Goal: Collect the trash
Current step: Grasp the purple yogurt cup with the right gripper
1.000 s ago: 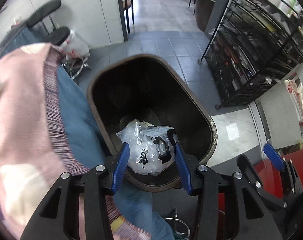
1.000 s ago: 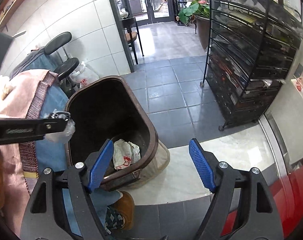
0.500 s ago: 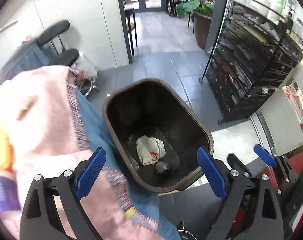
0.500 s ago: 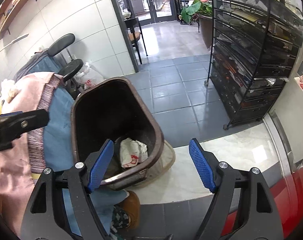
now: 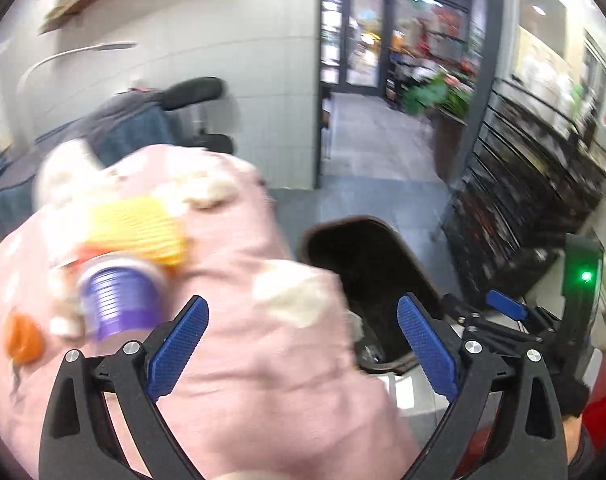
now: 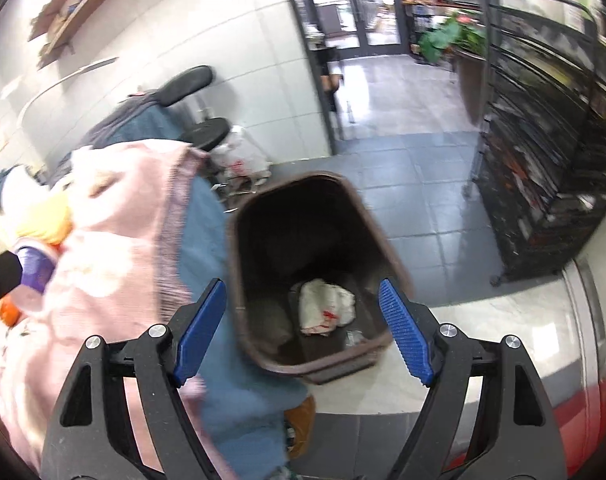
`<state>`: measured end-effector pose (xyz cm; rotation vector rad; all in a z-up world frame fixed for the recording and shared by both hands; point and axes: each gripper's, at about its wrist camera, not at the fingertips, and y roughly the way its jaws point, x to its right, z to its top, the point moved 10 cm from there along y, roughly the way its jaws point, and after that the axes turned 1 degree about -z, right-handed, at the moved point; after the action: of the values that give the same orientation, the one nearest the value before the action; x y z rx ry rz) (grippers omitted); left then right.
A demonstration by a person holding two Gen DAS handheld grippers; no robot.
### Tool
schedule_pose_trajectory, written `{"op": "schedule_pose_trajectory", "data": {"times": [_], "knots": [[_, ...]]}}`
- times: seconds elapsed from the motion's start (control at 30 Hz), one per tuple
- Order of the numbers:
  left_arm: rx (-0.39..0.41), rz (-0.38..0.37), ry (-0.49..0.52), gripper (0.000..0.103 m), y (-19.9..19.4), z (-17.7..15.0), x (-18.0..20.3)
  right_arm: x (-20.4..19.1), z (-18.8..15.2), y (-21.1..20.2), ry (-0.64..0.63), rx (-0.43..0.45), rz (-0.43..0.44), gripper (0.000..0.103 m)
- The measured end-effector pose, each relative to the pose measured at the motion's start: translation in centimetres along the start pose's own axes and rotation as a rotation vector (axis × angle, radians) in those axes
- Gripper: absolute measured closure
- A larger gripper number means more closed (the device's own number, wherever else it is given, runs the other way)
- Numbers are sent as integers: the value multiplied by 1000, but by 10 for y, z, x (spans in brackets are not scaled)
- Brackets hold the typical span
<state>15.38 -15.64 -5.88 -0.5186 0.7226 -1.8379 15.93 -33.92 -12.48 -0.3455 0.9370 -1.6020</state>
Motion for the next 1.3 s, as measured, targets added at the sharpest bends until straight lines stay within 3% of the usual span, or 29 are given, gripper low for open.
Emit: {"op": "schedule_pose_trajectory", "data": {"times": [0.2, 0.33, 0.57, 0.7, 0.87, 0.97, 1.03, 1.13, 1.3], "knots": [[33, 166, -132, 9, -24, -19, -79, -75, 8, -11, -96, -11, 149, 25], [0, 200, -246, 9, -37, -44, -135, -134, 9, -16, -145, -47, 273, 19], [-3, 289, -350, 9, -59, -70, -195, -242, -11, -9, -255, -188, 466, 18], [-4, 293, -381, 9, -64, -79, -208, -290, -28, 5, -294, -262, 502, 18], [-22, 284, -380, 9, -62, -88, -210, -321, -39, 31, -348, -320, 438, 18], [-30, 275, -387, 9, -58, -91, -213, -329, -43, 44, -364, -357, 414, 20], [-37, 263, -394, 9, -56, -93, -215, -330, -44, 48, -381, -357, 394, 33], [-48, 251, -389, 9, -52, -95, -214, -329, -47, 51, -379, -368, 403, 33], [-65, 230, -371, 9, -47, -94, -209, -318, -43, 22, -425, -314, 431, 33]]}}
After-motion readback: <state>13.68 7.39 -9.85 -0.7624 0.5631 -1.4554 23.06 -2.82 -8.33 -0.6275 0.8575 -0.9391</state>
